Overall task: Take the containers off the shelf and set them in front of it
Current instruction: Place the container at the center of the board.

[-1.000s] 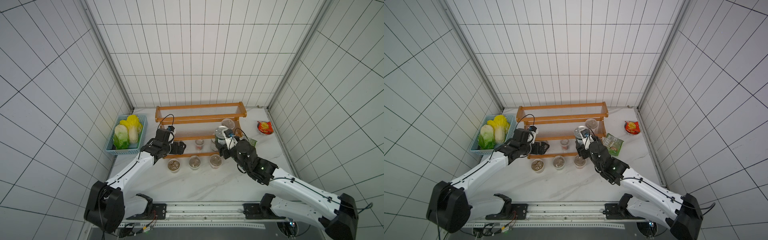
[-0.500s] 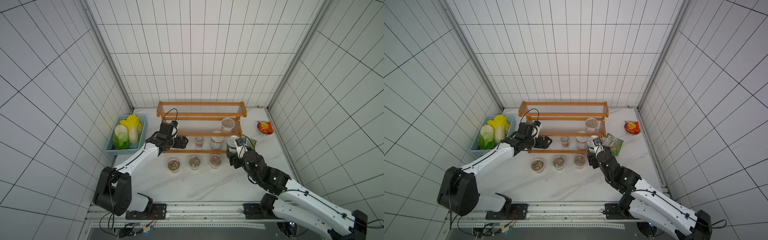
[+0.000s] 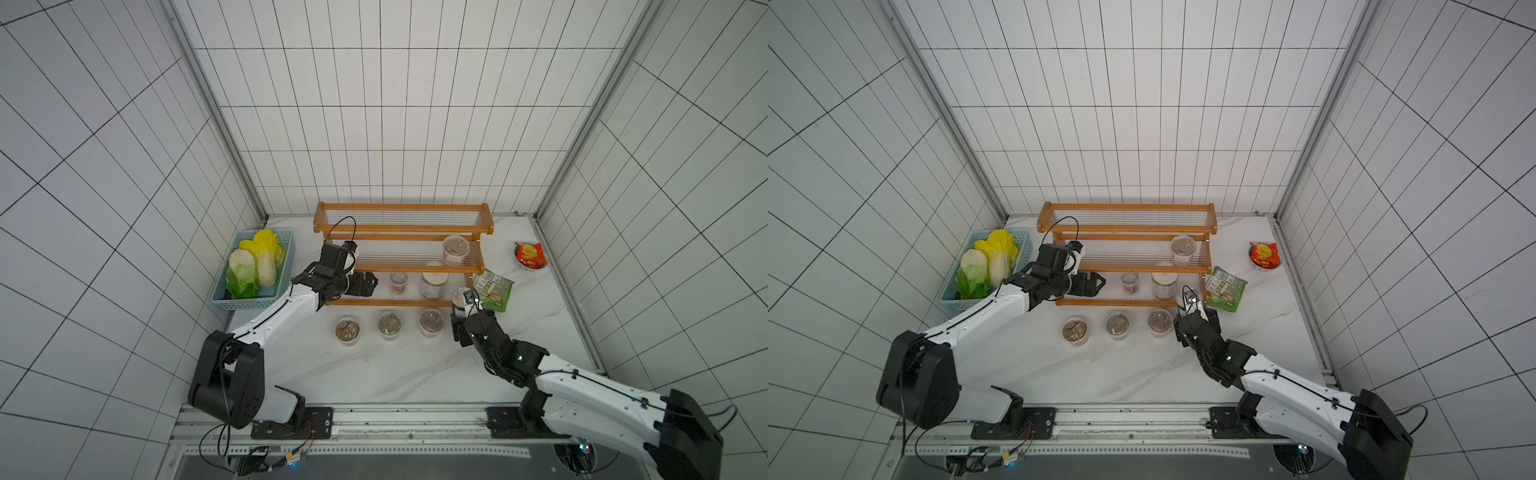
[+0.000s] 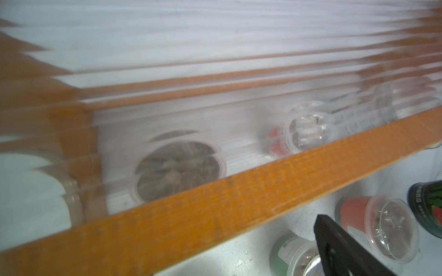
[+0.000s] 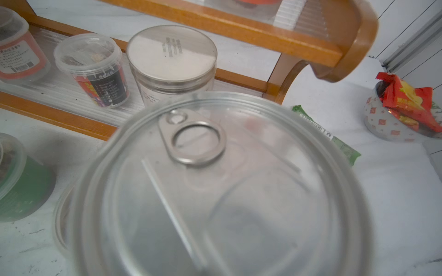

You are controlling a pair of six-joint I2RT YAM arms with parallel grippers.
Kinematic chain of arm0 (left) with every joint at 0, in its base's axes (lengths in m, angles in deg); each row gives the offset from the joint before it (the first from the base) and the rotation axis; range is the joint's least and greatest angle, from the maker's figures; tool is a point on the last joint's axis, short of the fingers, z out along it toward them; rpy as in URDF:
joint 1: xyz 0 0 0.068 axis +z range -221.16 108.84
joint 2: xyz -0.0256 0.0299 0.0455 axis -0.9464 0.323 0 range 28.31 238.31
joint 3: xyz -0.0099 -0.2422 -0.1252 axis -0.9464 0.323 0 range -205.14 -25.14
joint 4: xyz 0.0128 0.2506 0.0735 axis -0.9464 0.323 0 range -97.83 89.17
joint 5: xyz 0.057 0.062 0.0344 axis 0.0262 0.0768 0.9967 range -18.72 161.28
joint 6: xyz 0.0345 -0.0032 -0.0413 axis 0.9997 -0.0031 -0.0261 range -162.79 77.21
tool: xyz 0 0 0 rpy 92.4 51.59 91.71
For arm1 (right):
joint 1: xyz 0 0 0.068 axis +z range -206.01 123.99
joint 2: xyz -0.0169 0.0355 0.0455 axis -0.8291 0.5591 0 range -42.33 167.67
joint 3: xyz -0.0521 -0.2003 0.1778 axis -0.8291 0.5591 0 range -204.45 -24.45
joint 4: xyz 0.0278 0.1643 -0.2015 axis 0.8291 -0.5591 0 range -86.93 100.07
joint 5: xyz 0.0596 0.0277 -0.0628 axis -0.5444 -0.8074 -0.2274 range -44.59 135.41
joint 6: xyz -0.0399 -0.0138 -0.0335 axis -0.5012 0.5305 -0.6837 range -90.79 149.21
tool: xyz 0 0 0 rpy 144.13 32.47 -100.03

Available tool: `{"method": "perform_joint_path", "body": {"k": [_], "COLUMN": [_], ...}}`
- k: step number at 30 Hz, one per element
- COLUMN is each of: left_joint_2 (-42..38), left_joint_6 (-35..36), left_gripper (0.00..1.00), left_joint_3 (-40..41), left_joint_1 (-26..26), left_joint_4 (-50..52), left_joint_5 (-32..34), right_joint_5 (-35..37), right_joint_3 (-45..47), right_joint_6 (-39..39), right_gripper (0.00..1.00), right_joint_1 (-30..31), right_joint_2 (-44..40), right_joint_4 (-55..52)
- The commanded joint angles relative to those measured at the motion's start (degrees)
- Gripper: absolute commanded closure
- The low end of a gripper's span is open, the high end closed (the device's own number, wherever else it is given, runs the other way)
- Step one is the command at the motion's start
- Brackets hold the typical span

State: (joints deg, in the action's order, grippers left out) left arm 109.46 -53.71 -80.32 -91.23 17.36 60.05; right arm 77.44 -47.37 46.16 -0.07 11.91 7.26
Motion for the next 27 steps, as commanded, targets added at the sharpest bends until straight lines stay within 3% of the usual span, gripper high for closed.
{"method": "perform_joint_path", "body": {"k": [1, 9, 14, 27], "left_joint_2": [-2.41, -6.51, -10.35, -15.71], "left_joint_6": [0.43, -1.72, -2.26, -2.26], "left_gripper": [0.02, 0.02, 0.02, 0.02], "left_joint_3": [-1.13, 0.56, -0.51, 1.04], "left_joint_1": [0.3, -0.14, 0.24, 9.92], "left_joint_4": [-1.28, 0.21, 5.25, 2.54], "left_joint_5": [-2.76, -4.43, 2.37, 8.42], "right_joint_5": [1.89, 2.48, 2.59, 4.9], "right_joint_3": [1.44, 4.87, 5.89, 8.06], "right_joint_6": [2.21, 4.46, 5.64, 5.46], "right_gripper": [0.31, 0.29, 0.26, 0.11], "right_joint_1": [0.41, 0.34, 0.37, 0.36], "right_joint_2": [2.32, 6.05, 9.42, 9.24], "right_joint_4": [7.78, 12.61, 14.94, 15.11]}}
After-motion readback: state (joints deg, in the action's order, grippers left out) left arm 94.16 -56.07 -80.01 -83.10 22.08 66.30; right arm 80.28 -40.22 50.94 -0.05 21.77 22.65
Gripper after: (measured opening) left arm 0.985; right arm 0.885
